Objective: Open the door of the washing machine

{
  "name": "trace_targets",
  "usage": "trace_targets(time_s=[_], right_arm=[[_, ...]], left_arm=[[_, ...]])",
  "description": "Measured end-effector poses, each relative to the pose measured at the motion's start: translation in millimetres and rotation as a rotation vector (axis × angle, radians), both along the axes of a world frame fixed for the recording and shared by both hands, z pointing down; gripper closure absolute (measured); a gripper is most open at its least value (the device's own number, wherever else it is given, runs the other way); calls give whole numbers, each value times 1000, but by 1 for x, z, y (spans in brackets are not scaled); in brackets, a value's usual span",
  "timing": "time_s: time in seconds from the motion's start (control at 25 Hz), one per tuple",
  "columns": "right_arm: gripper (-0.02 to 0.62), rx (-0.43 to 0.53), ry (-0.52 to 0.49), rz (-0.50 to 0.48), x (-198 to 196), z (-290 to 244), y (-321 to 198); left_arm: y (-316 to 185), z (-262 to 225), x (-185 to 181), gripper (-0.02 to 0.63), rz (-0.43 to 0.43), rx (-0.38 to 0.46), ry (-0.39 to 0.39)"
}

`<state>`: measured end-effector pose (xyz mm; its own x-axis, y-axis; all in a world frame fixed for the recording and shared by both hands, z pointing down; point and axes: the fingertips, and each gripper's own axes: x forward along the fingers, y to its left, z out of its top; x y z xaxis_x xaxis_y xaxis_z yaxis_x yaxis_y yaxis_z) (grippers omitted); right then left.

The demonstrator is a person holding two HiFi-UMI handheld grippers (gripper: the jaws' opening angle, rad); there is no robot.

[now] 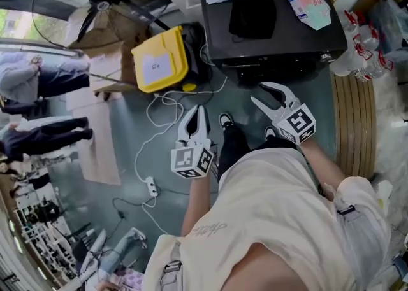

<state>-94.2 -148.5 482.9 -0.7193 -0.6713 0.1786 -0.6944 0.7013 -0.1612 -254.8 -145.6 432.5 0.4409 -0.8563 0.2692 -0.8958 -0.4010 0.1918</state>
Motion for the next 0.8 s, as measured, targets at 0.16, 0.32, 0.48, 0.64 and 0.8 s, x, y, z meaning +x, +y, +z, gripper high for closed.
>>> trace_targets(time_s=[0.16, 0.32, 0.48, 0.64, 0.8], right_arm=[[420, -19, 17, 88, -7, 5, -26], [420, -38, 62, 164, -19, 15, -53], [420, -98, 99, 261, -21, 31, -73], [420, -157, 122, 380, -17, 47, -83], [420, -222, 162, 489, -16, 71, -82]], left_arm=[[-47, -2, -4, 589, 95, 27, 1], [-92, -9, -13, 589, 180, 65, -17], [-123, -8, -18, 589, 292, 70, -33], [-148, -2, -24, 589, 383, 66, -15], [-164, 4, -29, 589, 460, 62, -12]])
